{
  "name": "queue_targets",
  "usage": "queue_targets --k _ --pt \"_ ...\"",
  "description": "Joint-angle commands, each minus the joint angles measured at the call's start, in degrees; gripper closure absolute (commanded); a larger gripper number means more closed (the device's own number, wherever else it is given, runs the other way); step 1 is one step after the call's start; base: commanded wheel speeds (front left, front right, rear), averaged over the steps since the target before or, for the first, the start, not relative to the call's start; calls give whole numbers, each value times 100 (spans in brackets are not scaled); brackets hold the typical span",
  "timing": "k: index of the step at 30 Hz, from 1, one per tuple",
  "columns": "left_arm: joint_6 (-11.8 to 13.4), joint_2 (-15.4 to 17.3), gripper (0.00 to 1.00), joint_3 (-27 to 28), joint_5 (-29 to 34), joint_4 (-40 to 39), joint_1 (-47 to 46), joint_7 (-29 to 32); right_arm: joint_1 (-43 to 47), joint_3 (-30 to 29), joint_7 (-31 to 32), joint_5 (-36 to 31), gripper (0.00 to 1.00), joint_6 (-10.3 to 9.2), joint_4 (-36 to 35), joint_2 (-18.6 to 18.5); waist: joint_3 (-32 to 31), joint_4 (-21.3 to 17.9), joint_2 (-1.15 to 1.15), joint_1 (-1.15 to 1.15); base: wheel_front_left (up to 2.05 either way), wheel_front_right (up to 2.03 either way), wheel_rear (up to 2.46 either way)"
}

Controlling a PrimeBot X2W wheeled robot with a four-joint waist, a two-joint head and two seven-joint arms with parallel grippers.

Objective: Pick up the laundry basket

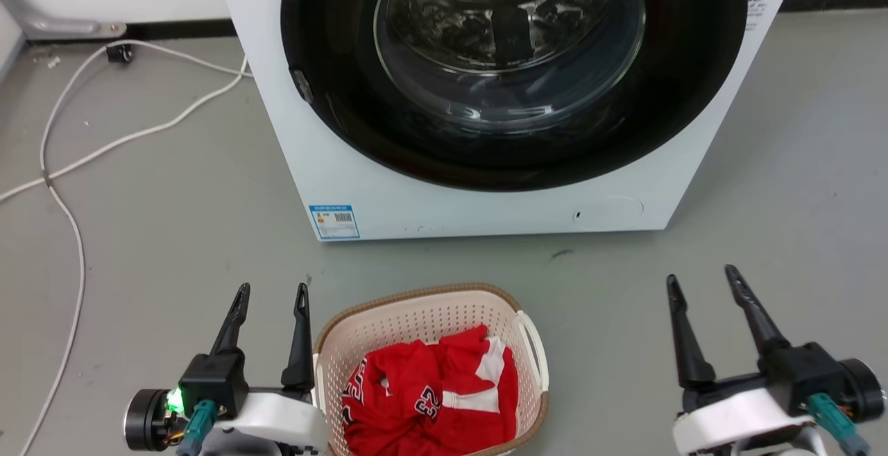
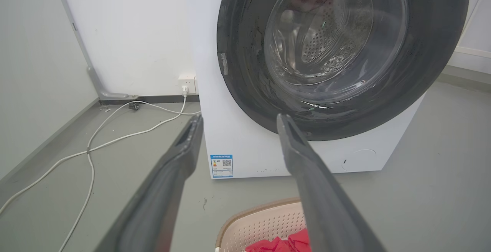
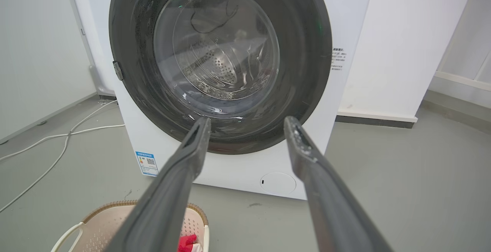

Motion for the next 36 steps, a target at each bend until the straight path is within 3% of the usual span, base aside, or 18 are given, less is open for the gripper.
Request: queue_targets --k 1,14,36 --pt "-23 12 0 29 -35 97 -116 -16 -122 64 -14 -38 0 -2 87 -15 93 12 0 0 0 0 0" --pt "-184 12 0 312 -267 1485 -900 -16 -1087 668 -13 -431 0 -3 1259 -13 1114 148 0 0 0 0 0" --pt "-350 12 0 391 -597 3780 -2720 -16 -3684 1154 -13 -1007 0 -3 4526 -172 3161 356 0 0 0 0 0"
